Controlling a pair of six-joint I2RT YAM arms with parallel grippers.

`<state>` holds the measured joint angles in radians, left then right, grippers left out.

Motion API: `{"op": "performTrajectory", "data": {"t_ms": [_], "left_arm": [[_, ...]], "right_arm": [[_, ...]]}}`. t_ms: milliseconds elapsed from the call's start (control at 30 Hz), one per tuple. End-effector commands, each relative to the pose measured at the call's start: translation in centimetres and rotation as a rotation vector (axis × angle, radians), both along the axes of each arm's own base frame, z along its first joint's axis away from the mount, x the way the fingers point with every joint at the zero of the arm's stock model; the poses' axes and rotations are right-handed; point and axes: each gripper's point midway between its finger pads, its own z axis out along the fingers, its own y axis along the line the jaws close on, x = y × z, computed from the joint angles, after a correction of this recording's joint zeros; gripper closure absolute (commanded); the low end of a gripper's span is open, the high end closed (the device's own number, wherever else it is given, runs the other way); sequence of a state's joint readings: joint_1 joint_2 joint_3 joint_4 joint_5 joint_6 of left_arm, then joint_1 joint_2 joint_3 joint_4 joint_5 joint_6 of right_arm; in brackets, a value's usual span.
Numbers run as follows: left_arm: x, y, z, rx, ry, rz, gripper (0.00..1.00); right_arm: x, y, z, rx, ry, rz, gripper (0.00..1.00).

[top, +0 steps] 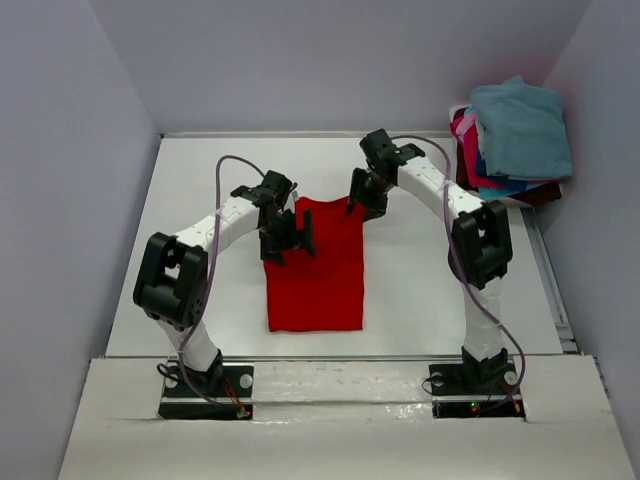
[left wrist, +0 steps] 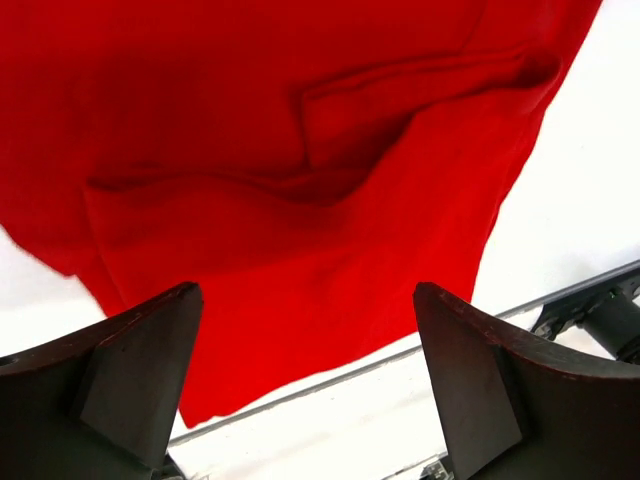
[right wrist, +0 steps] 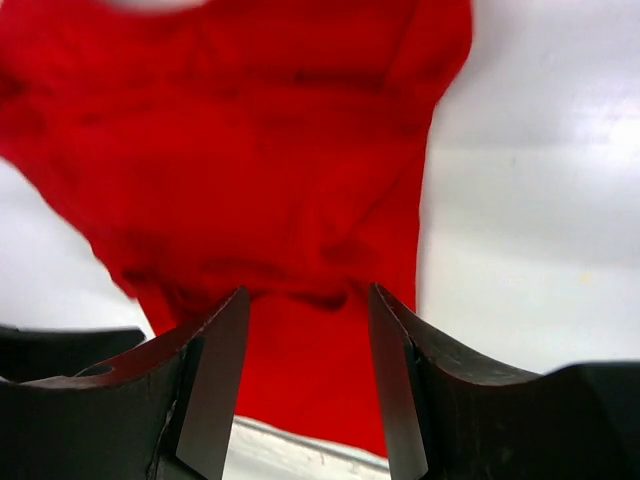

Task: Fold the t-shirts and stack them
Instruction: Fold the tshirt

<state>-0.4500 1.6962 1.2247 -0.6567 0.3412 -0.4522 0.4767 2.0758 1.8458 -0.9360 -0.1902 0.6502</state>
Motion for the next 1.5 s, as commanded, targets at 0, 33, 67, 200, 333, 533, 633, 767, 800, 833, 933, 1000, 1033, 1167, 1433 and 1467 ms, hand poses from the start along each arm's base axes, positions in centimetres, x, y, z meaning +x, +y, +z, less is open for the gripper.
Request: {"op": "performTrajectory", "data": {"t_ms": [0, 33, 67, 200, 333, 533, 633, 767, 800, 833, 933, 1000, 1033, 1167, 1433, 1467], "left_arm": [[2.3, -1.5, 2.3, -0.049, -0.078, -0.034, 0.01], [2.5, -1.6, 2.2, -0.05, -0.076, -0.035, 0.01], [2.8, -1.8, 2.5, -0.057, -0.083, -0.038, 0.01], [2.9, -2.3, 2.3, -0.049, -0.071, -0.066, 0.01], [2.7, -2.7, 2.4, -0.051, -0.069, -0.082, 0.01], [2.0, -3.0, 2.3, -0.06, -0.055, -0.107, 0.01], [1.3, -3.5, 2.2, -0.065, -0.047, -0.13, 0.01], [0.4, -3.5, 1.4, -0.053, -0.025, -0.146, 0.01], [0.1, -3.7, 1.3, -0.051, -0.024, -0.154, 0.01], [0.1, -3.7, 1.1, -0.051, -0.022, -0.154, 0.01], [-0.4, -3.8, 0.4, -0.048, -0.008, -0.163, 0.01], [-0.5, -3.8, 0.2, -0.046, -0.003, -0.165, 0.01], [-0.6, -3.8, 0.1, -0.046, 0.001, -0.17, 0.01], [-1.4, -3.8, -0.6, -0.039, 0.019, -0.191, 0.01], [-2.1, -3.7, -1.7, -0.024, 0.046, -0.219, 0.01], [-2.1, -3.7, -1.7, -0.023, 0.046, -0.22, 0.01]], "right_arm": [[3.9, 0.5, 2.4, 0.008, -0.085, -0.011, 0.45], [4.2, 0.7, 2.4, 0.007, -0.078, -0.009, 0.47], [4.7, 0.9, 1.1, -0.005, -0.059, -0.004, 0.49], [6.2, 1.7, 0.8, 0.015, -0.047, 0.001, 0.5], [6.5, 1.6, 0.2, 0.02, -0.023, 0.001, 0.51], [5.2, 0.8, -1.2, 0.002, -0.009, 0.005, 0.51], [4.7, 0.6, -2.3, -0.01, 0.025, 0.01, 0.53], [4.5, 0.5, -2.5, -0.005, 0.02, 0.007, 0.53], [4.4, 0.5, -2.6, -0.008, 0.02, 0.005, 0.53], [4.5, 0.5, -2.7, -0.011, 0.021, 0.004, 0.53], [5.1, 0.6, -2.9, -0.014, 0.011, 0.001, 0.52], [5.4, 0.7, -3.3, -0.02, 0.013, -0.001, 0.52], [5.8, 0.3, -3.3, -0.018, 0.009, -0.01, 0.52], [6.5, 0.6, -3.5, -0.016, 0.005, -0.01, 0.52], [7.2, 0.0, -4.5, -0.018, 0.019, -0.025, 0.52], [7.3, 0.0, -4.6, -0.018, 0.021, -0.025, 0.52]]}}
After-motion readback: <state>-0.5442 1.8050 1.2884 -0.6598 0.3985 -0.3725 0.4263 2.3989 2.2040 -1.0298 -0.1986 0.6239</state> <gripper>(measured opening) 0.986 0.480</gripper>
